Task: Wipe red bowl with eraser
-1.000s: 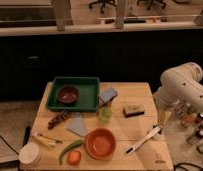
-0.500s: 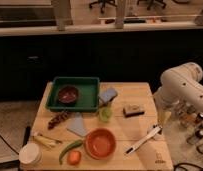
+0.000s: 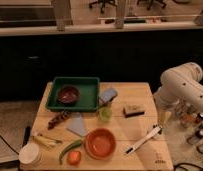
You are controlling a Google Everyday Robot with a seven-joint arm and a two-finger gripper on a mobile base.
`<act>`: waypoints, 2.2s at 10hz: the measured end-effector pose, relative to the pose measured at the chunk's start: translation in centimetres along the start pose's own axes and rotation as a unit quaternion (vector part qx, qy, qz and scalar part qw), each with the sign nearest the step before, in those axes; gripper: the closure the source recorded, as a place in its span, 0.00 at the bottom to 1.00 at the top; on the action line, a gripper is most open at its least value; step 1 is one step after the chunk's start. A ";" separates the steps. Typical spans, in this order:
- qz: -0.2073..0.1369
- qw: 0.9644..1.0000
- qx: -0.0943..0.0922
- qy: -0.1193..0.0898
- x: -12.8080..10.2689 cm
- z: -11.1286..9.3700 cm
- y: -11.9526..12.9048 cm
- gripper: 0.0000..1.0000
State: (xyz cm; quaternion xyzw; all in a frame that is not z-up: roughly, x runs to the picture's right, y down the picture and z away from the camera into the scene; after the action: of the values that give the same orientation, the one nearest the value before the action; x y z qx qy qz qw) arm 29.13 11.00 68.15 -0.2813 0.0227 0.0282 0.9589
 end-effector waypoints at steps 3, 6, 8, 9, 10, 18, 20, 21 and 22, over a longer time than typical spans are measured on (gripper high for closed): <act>0.000 1.000 0.000 0.000 0.0 0.0 0.0 0.20; -0.037 0.999 0.006 0.010 -1.5 1.7 -1.1 0.20; -0.052 0.998 0.008 0.016 -1.8 2.5 -1.4 0.20; -0.058 0.998 0.009 0.016 -2.1 2.5 -1.5 0.20; -0.072 0.997 0.011 0.014 -2.2 3.0 -2.0 0.20; -0.146 0.989 0.016 0.008 -3.1 7.5 -4.3 0.20; -0.161 0.987 0.016 0.004 -3.2 8.5 -5.0 0.20; -0.166 0.986 0.016 0.002 -3.1 8.9 -5.2 0.20; -0.172 0.985 0.015 0.000 -3.1 9.6 -5.3 0.20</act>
State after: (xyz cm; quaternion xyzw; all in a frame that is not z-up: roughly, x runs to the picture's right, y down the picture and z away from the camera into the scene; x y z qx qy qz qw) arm 26.70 11.55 79.24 -0.2667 -0.0257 -0.1371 0.9536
